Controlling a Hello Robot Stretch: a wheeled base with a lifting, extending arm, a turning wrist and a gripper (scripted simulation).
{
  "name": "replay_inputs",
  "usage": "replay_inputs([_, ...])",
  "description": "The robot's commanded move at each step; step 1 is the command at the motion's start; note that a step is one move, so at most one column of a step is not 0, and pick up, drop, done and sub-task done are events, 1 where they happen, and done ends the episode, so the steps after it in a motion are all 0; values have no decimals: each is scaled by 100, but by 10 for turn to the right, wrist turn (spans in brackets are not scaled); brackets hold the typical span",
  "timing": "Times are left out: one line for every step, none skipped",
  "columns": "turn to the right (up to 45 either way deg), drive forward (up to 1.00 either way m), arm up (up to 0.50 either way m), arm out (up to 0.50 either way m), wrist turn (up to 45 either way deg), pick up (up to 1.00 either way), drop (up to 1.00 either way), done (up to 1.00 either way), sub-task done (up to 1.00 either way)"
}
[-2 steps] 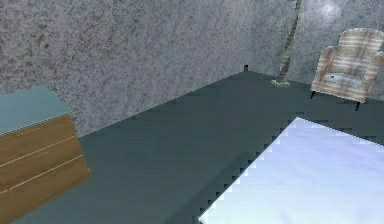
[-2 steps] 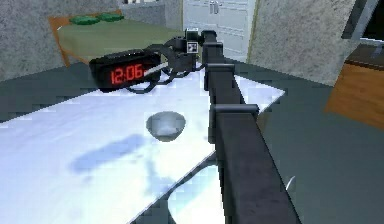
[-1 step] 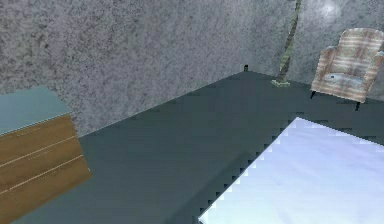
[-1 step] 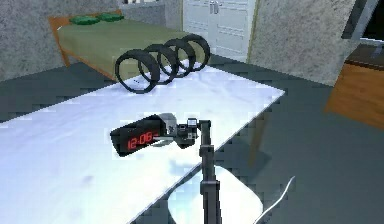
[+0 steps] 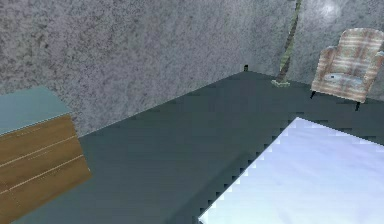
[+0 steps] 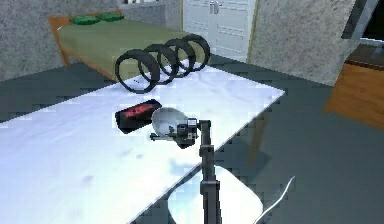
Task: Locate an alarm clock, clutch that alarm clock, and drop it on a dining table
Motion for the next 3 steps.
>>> replay_inputs([0, 0, 10, 0, 0, 0, 0, 0, 0])
replay_inputs([0, 0, 0, -8, 0, 0, 0, 0, 0])
replay_inputs([0, 0, 0, 0, 0, 0, 0, 100, 0])
